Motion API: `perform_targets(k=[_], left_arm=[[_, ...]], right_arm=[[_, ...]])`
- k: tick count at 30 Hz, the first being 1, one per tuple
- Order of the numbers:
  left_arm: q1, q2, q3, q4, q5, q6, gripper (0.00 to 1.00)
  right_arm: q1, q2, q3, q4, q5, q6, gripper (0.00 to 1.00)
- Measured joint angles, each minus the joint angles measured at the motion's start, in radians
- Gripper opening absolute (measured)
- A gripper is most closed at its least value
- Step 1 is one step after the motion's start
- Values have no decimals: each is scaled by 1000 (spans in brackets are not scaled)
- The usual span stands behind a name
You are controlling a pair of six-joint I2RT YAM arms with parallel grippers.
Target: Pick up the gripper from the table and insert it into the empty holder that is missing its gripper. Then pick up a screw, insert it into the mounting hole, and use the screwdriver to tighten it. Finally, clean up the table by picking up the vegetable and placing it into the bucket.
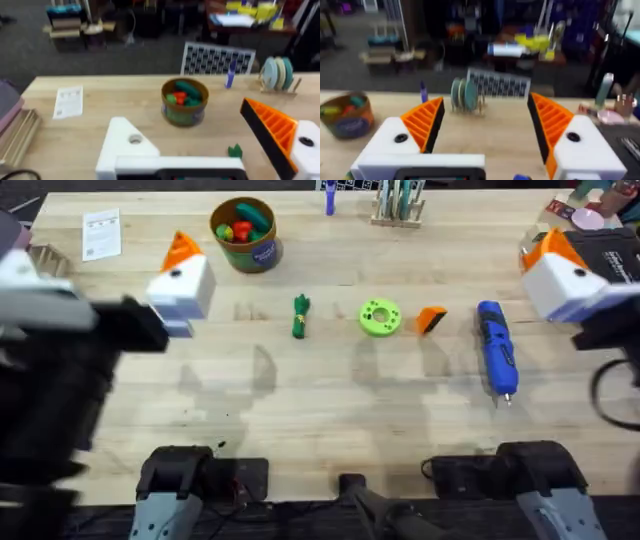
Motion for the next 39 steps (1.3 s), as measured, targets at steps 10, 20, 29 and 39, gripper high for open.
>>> perform_targets(k=[10, 20, 29, 39], left_arm=[[0, 533, 377, -349, -2, 18, 985], [0, 852, 449, -435, -2, 23, 986], [-65, 1000, 462, -441, -8, 20, 986], [-311, 1283, 618, -450, -22, -101, 985]], right_arm=[[0, 464, 407, -487, 0, 0, 992], [0, 673, 494, -617, 0, 0, 993], [0, 720, 496, -664, 0, 0, 993], [0, 722, 496, -668, 0, 0, 994]])
